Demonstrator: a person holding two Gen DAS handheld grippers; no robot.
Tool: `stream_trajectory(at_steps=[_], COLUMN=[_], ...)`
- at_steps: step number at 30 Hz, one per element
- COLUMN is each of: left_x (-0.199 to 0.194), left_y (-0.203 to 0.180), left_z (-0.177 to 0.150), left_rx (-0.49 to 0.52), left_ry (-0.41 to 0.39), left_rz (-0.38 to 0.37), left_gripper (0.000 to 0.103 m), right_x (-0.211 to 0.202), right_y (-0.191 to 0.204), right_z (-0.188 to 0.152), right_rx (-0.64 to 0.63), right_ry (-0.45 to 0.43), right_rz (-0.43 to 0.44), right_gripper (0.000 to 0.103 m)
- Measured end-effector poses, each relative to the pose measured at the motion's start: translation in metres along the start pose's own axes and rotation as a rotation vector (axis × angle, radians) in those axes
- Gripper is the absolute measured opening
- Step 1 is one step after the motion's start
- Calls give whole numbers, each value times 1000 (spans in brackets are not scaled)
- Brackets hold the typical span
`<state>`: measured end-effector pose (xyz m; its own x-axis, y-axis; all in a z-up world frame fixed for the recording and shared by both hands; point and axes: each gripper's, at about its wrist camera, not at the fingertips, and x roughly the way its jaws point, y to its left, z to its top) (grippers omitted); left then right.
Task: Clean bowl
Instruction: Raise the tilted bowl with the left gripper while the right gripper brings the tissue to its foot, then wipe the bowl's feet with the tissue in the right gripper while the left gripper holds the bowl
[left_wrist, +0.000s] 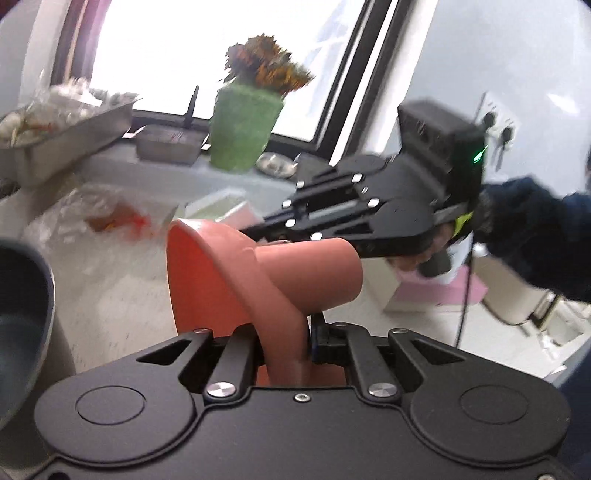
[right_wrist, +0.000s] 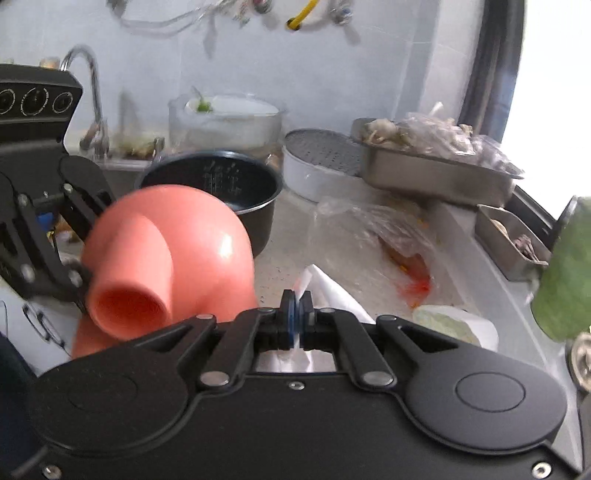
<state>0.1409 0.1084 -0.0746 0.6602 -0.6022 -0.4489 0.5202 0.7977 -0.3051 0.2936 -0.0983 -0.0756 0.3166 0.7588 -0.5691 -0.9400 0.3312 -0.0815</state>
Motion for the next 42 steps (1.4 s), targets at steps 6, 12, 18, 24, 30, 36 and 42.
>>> stream_trajectory(at_steps=[6,12,18,24,30,36,42], left_x=[-22,-11,-2,25,34,39,33], left_y=[-8,3,7,12,16,23,21], left_z=[28,40,50,49,38,23,19], left_rx=[-71,-225,-248,-285,-330,-337,-311], left_ry=[-135,-221,-241,-221,-210,-158,-144], left_rz=[-84,-140,-159,-158,-156,-130,-129], left_gripper=[10,10,10,10,10,10,10], right_x=[-31,-55,-63,-67,-78,-104,-123], right_y=[-14,0,25,53,79,90,85], right_z=[-19,-25,-40,-37,-31,-14,1], right_rx=[121,178,189,167,119,78,42], right_ry=[-45,-101,-85,-101,-126,-191,-225], right_rz=[-37,-22,-33,-18,-2,-28,-66], right_gripper=[2,2,2,2,2,2,2])
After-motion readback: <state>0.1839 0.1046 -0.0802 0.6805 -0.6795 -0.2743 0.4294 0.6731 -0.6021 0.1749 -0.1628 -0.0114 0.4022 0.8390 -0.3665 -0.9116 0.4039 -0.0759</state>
